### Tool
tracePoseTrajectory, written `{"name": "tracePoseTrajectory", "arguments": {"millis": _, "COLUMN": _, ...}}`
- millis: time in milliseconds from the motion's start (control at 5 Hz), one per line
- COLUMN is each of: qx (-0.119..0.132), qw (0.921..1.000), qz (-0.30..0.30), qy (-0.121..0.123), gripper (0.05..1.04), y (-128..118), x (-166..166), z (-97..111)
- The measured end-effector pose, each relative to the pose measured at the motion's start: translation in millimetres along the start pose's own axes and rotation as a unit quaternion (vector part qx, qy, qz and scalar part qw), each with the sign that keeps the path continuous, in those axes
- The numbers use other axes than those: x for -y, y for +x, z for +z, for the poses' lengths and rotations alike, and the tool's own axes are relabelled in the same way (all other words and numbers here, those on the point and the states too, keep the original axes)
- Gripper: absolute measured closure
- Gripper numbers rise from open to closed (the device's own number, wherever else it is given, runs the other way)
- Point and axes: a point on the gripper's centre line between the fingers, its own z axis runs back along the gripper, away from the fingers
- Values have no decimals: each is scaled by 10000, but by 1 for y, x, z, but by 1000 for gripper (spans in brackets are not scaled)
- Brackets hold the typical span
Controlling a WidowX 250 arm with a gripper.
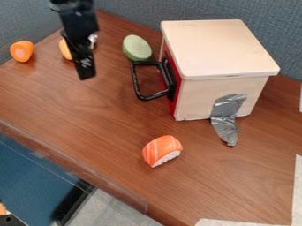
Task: Close the drawer
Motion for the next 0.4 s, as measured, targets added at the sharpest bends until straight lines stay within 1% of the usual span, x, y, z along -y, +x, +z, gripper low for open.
{"name": "tracePoseTrajectory", "arguments": {"millis": 200, "qx": 1, "qw": 9998, "qz": 113, "qy": 175, "gripper": 83, "y": -26, "x": 8, "z": 32}}
{"name": "tracePoseTrajectory", "arguments": {"millis": 400, "qx": -183, "qw": 9996, "qz": 157, "qy": 143, "gripper": 83, "y": -37, "x": 36, "z": 48}}
